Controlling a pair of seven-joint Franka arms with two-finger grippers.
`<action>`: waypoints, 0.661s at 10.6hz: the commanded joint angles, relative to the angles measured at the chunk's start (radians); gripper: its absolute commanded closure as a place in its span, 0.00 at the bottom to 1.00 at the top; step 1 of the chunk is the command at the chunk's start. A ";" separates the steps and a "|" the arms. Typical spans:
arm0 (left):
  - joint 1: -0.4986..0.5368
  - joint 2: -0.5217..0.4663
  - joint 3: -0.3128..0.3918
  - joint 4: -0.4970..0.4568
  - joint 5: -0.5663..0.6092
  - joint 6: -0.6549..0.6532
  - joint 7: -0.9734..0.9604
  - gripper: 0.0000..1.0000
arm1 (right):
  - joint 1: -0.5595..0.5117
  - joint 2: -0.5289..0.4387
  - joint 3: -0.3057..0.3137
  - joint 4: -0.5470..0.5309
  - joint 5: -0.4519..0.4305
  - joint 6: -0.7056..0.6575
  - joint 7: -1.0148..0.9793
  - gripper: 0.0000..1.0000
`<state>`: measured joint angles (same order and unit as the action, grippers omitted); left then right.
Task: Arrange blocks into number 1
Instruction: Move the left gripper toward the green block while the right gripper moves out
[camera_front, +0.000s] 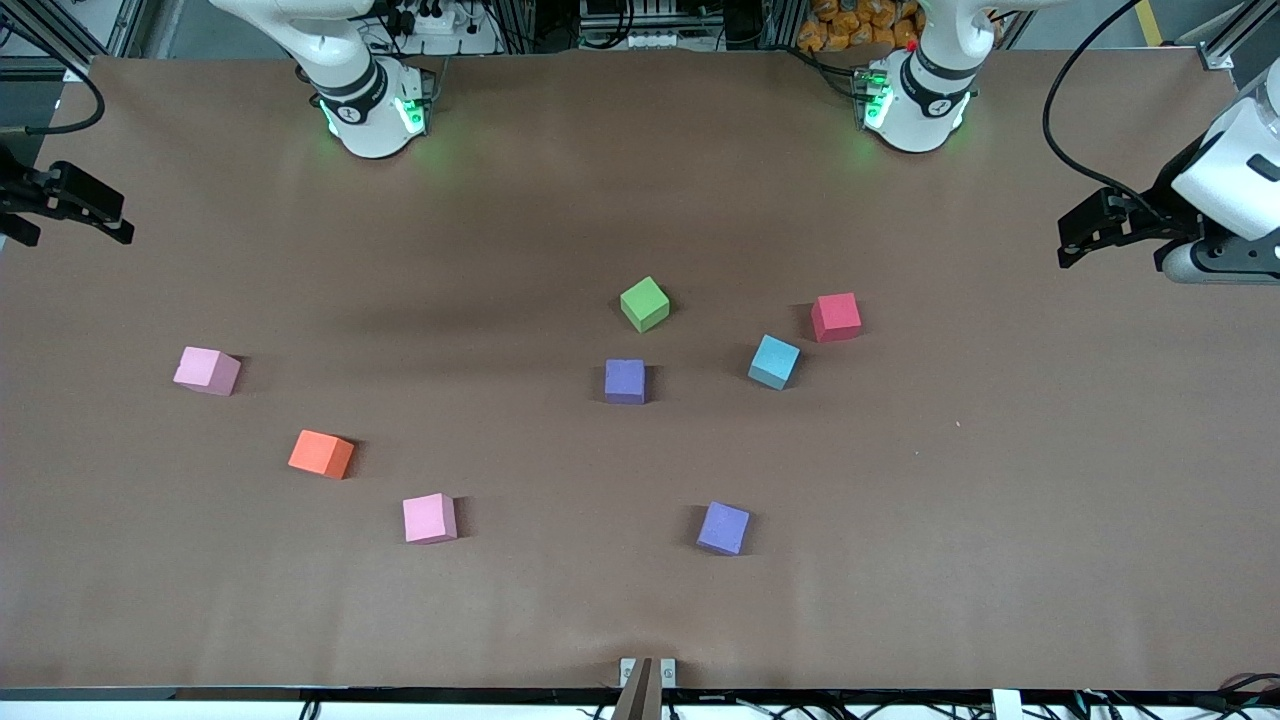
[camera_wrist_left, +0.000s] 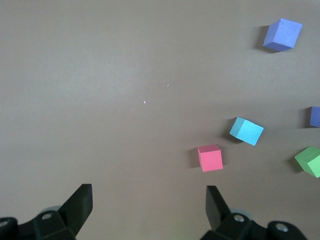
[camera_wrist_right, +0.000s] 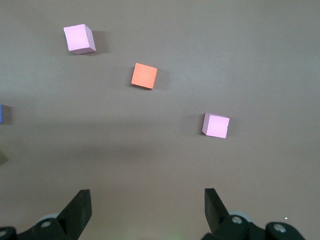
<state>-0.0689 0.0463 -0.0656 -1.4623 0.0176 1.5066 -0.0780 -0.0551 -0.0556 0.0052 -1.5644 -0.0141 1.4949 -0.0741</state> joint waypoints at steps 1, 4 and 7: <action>0.004 -0.013 -0.003 0.000 0.010 -0.005 0.024 0.00 | 0.004 -0.029 0.002 -0.019 -0.003 0.005 0.019 0.00; -0.009 0.006 0.000 0.000 0.004 -0.003 0.018 0.00 | 0.005 -0.029 0.004 -0.020 -0.003 0.005 0.022 0.00; -0.064 0.114 -0.011 0.002 0.007 0.066 -0.002 0.00 | 0.005 -0.026 0.019 -0.029 0.000 0.007 0.023 0.00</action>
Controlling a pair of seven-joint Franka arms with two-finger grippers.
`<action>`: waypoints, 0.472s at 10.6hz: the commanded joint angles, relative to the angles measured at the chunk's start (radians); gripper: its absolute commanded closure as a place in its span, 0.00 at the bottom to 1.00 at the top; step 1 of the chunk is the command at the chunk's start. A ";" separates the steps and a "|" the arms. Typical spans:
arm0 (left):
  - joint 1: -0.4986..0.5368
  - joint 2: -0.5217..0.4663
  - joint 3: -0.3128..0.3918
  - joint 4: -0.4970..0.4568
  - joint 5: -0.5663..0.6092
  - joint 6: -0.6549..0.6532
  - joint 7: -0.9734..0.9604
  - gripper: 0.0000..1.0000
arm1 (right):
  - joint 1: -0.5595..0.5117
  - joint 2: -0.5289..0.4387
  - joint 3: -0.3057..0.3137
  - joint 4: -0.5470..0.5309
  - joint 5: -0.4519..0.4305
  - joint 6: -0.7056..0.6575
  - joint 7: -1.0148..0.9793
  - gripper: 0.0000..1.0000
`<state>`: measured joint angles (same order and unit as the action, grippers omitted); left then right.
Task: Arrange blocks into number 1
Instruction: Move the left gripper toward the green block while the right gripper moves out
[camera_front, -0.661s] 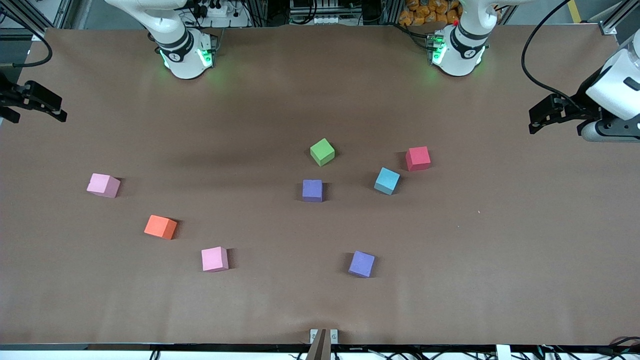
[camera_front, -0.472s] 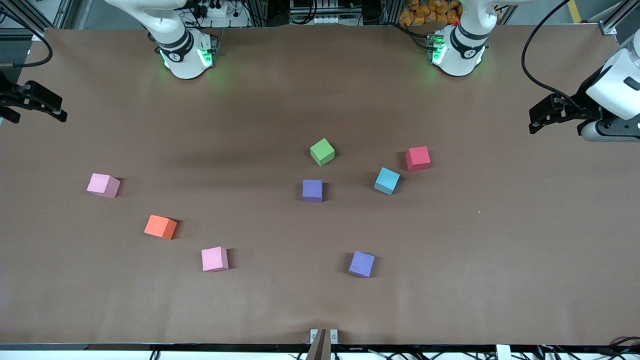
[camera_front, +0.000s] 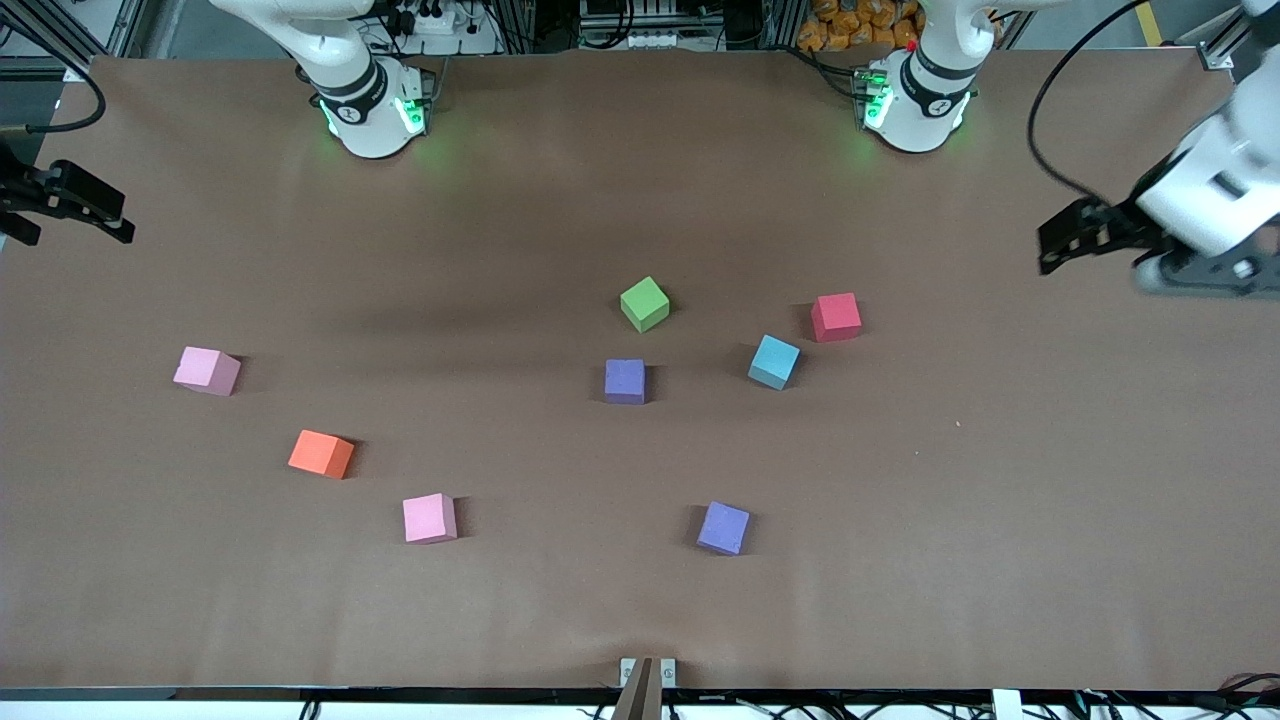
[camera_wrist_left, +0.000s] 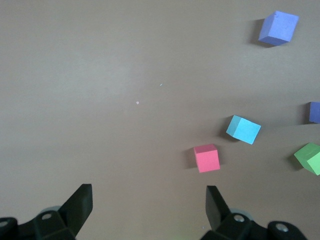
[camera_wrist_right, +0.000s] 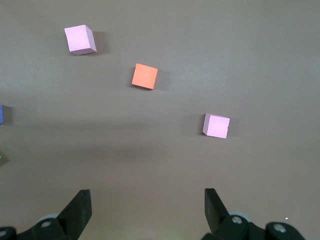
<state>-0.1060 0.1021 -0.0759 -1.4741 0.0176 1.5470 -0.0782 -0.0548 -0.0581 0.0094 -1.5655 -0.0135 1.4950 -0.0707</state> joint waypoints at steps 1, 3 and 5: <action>-0.031 0.068 -0.002 0.012 0.005 0.025 0.000 0.00 | 0.004 -0.022 0.021 -0.047 0.018 0.016 0.022 0.00; -0.073 0.125 -0.008 0.012 0.022 0.056 -0.012 0.00 | 0.004 -0.012 0.047 -0.068 0.024 0.048 0.026 0.00; -0.113 0.186 -0.039 -0.004 0.056 0.082 -0.072 0.00 | 0.012 0.018 0.121 -0.093 0.026 0.085 0.174 0.00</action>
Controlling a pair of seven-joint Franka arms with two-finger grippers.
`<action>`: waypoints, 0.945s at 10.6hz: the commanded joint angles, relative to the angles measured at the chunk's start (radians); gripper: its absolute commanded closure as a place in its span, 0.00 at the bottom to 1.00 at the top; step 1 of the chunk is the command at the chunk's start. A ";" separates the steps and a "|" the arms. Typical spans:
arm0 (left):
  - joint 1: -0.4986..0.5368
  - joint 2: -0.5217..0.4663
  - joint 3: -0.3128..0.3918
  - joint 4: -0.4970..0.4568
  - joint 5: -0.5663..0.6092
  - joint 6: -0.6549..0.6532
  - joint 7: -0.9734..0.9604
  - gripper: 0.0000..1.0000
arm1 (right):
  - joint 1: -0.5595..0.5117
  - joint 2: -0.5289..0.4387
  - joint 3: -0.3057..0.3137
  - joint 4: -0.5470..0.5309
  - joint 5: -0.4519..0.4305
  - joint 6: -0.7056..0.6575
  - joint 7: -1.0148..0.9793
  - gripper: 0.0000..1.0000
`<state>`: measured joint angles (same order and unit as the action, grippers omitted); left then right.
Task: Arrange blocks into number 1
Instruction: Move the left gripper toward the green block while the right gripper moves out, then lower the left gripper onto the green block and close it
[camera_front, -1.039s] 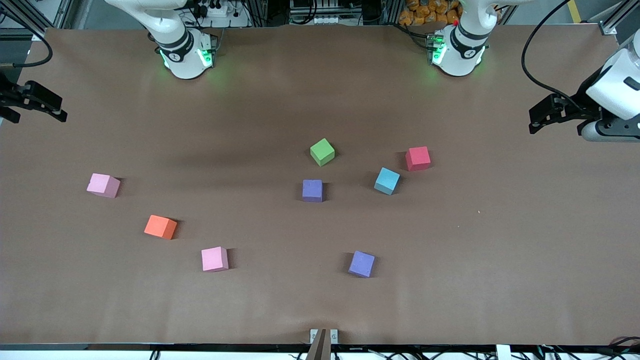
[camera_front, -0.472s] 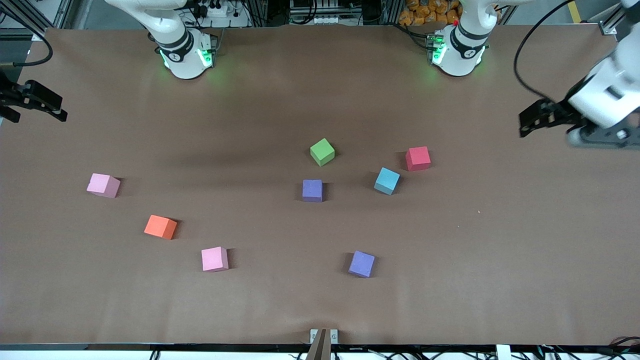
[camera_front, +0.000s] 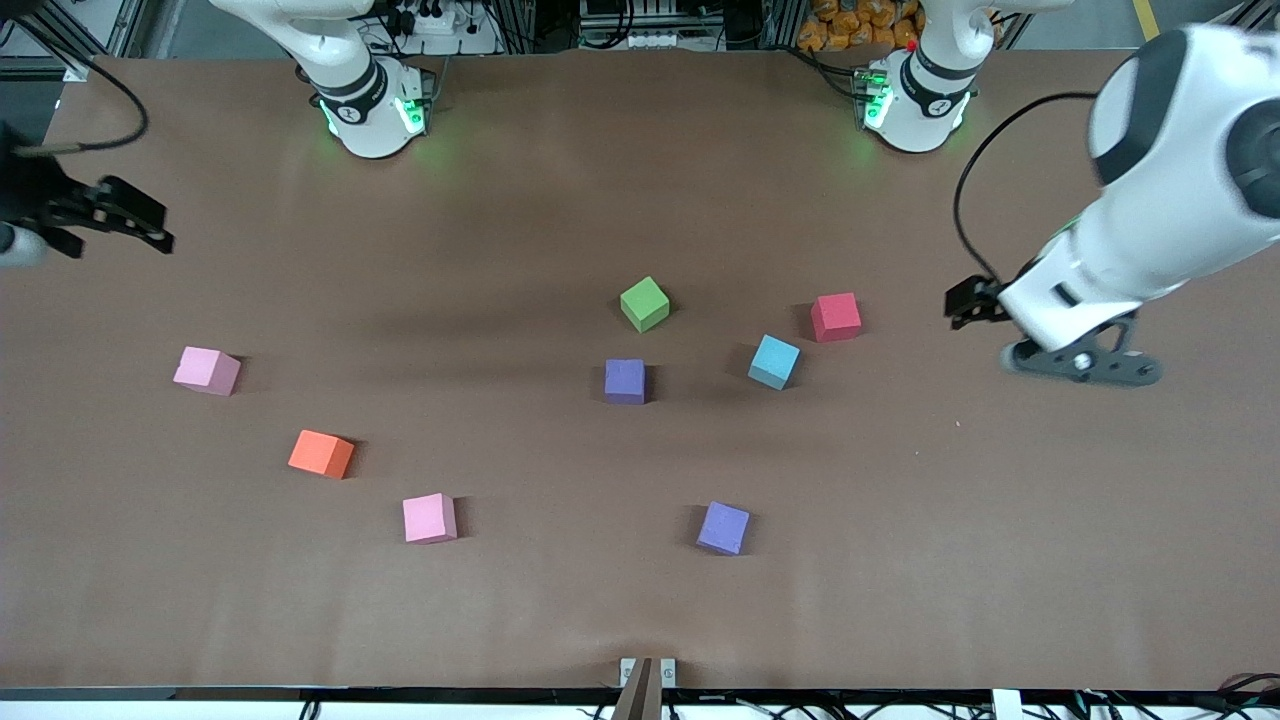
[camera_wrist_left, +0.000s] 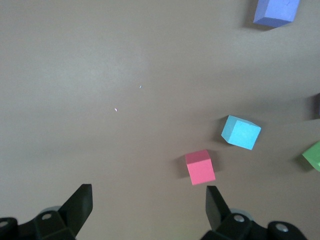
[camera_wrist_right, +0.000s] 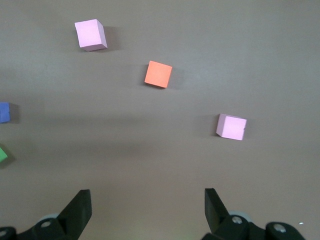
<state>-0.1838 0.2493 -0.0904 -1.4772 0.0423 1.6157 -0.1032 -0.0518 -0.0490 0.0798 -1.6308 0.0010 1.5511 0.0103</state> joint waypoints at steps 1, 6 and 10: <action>-0.086 0.086 -0.029 -0.011 0.034 0.016 -0.059 0.00 | 0.010 0.021 0.101 -0.049 0.011 0.071 0.146 0.00; -0.154 0.084 -0.061 -0.234 0.025 0.260 -0.062 0.00 | 0.037 0.119 0.160 -0.080 0.010 0.227 0.229 0.00; -0.169 0.093 -0.097 -0.351 0.025 0.447 -0.136 0.00 | 0.040 0.170 0.160 -0.080 0.010 0.308 0.299 0.00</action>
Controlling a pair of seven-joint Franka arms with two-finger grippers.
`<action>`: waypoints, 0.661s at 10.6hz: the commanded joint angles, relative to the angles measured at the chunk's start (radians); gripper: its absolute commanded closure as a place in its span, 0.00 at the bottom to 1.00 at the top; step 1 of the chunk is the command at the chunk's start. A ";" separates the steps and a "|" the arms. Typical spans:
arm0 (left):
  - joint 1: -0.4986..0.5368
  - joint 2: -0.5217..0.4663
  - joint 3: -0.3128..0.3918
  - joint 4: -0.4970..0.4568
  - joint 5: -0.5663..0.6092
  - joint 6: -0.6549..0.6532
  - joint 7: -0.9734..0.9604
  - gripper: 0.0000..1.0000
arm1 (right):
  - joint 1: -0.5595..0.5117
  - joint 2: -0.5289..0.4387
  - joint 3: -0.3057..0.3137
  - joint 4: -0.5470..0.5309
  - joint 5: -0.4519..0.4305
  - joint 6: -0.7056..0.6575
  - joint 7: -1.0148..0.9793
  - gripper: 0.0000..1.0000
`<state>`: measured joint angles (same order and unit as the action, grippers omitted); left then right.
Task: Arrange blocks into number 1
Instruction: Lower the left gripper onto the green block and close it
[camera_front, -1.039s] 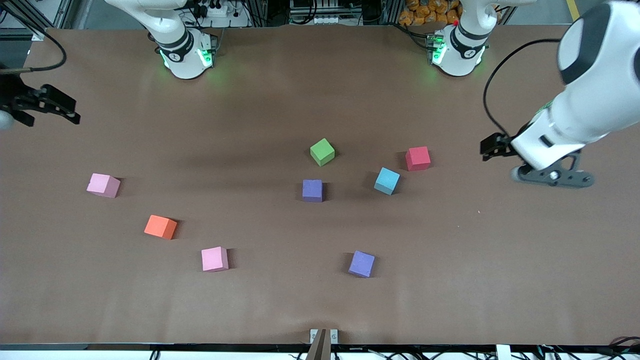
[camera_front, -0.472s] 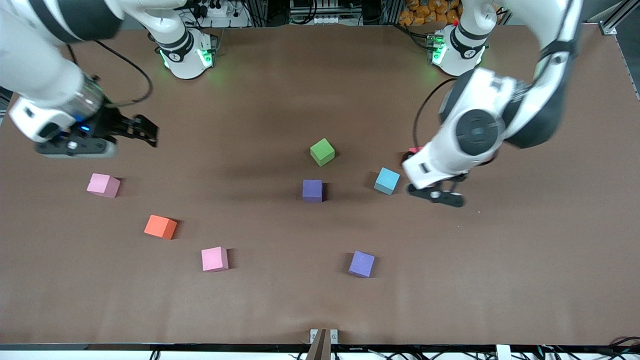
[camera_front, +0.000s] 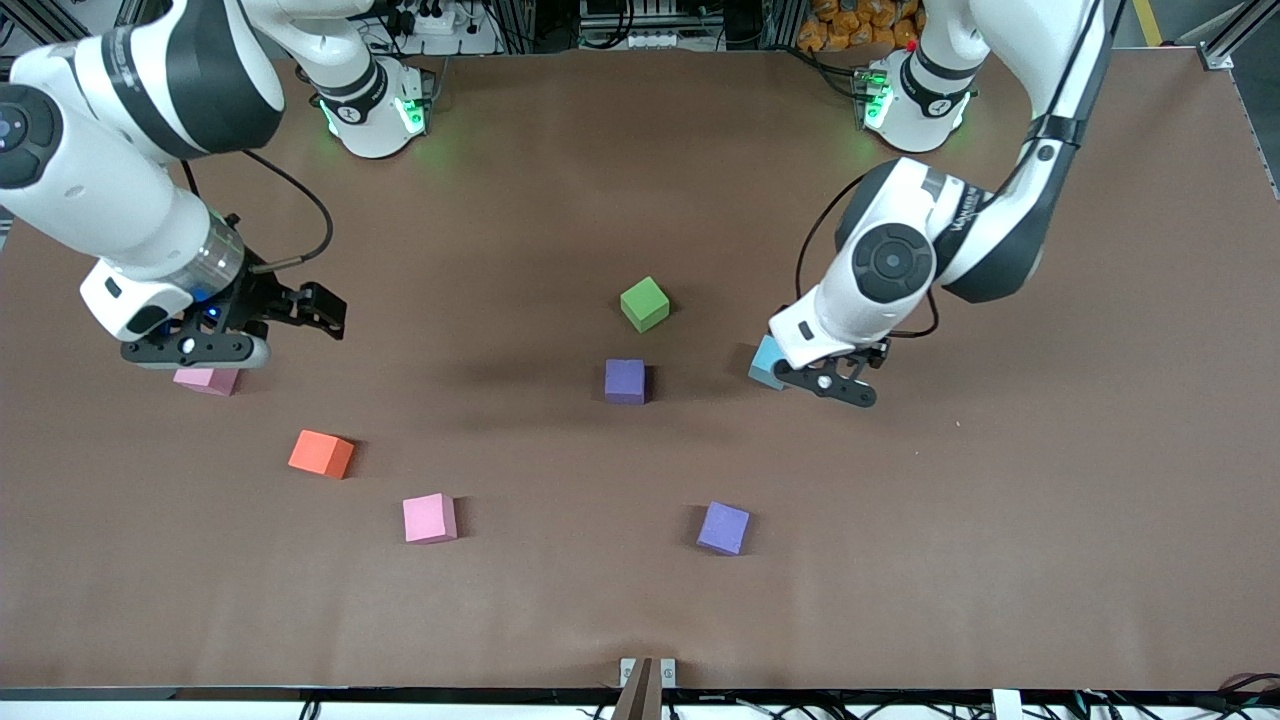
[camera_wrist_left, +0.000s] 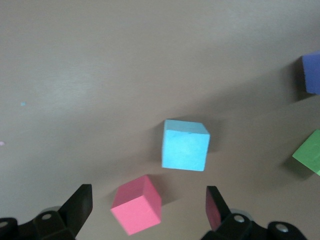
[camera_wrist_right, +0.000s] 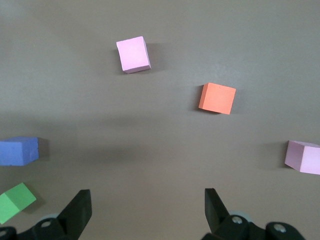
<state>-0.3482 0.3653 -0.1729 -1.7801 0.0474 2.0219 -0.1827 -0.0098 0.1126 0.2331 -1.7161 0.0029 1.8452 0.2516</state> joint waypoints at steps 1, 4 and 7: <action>-0.020 -0.011 -0.014 -0.041 0.020 0.054 -0.105 0.00 | 0.013 0.013 0.005 0.006 0.006 0.016 0.113 0.00; -0.147 0.071 -0.014 0.028 0.019 0.086 -0.433 0.00 | 0.021 0.033 0.005 0.004 0.008 0.048 0.146 0.00; -0.358 0.246 -0.008 0.171 0.029 0.096 -0.906 0.00 | 0.033 0.070 0.006 0.004 0.008 0.109 0.201 0.00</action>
<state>-0.6148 0.4990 -0.1949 -1.7161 0.0483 2.1171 -0.8923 0.0150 0.1622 0.2369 -1.7169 0.0029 1.9306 0.4221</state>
